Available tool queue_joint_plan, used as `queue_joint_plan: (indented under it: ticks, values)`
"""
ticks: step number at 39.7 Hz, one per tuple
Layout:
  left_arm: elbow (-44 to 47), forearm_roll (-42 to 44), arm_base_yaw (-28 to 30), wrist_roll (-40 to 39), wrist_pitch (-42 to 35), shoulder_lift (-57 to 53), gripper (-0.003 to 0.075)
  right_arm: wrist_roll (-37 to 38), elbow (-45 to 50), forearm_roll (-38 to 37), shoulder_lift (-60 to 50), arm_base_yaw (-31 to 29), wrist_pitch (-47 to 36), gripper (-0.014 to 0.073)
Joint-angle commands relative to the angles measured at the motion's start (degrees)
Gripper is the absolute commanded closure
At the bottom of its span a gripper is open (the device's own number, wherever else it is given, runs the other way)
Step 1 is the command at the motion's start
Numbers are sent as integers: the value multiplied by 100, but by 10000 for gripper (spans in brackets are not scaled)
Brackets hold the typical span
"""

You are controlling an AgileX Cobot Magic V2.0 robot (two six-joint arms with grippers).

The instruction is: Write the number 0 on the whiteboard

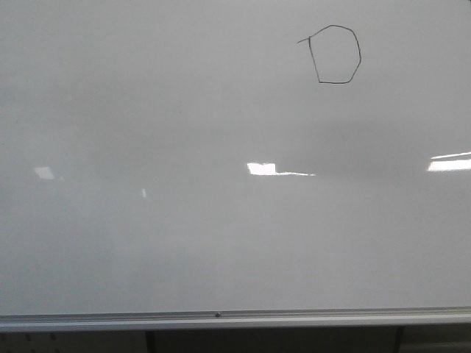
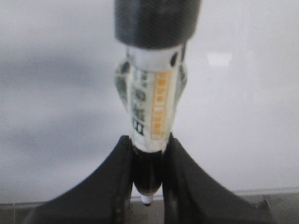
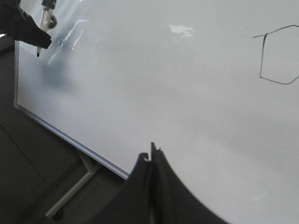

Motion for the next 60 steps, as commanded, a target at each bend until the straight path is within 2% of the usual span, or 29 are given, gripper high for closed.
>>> queue_joint_plan:
  ticks: [1, 12, 23, 27, 37, 41, 50, 60]
  values:
    - [-305, -87, 67, -85, -608, -66, 739, -72, -107, 142, -54, -29, -269, 662]
    - [-1216, -87, 67, -85, -262, 911, 739, -72, -107, 147, -54, -29, -273, 662]
    - [-1329, -221, 67, -85, -444, 1268, 733, -72, -107, 147, -54, -29, -268, 662]
    - [-1329, -221, 67, -85, -444, 1282, 658, -72, -107, 147, -54, -29, -274, 662]
    - [-1329, -165, 67, -85, -444, 1282, 355, -72, -107, 147, -54, -29, -280, 662]
    - [-1329, -121, 67, -85, -330, 1239, 272, -72, -107, 147, -54, -29, -299, 662]
    - [-1185, 123, 67, -85, -88, 604, 261, -72, -107, 147, -54, -29, -305, 662]
    - [-39, -93, 67, -85, -523, -886, 264, -72, -107, 147, -54, -29, -299, 662]
